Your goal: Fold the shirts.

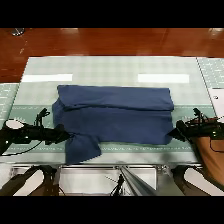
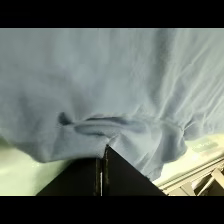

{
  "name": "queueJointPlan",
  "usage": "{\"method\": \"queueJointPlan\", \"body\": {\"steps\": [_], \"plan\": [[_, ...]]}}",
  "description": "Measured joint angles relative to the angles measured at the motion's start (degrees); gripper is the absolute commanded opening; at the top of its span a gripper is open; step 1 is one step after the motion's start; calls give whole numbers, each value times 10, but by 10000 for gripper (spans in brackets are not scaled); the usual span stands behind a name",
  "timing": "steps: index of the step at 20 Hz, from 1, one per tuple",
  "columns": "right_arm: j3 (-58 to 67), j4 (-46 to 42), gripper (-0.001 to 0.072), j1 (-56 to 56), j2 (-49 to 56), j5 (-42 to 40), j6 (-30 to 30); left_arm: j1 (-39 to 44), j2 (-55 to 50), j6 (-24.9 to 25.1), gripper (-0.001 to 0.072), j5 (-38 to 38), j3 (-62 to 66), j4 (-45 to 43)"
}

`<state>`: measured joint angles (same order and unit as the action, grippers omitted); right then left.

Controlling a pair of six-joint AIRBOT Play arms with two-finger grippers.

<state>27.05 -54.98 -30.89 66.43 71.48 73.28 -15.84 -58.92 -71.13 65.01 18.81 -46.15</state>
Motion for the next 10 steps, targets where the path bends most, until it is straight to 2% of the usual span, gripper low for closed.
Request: {"method": "queueJointPlan", "body": {"steps": [5,10], "plan": [[10,23,20,0,2,7,-38,0,0,0,27,5,46,3],[68,39,20,0,3,15,-40,0,-12,-3,26,-4,132,3]]}}
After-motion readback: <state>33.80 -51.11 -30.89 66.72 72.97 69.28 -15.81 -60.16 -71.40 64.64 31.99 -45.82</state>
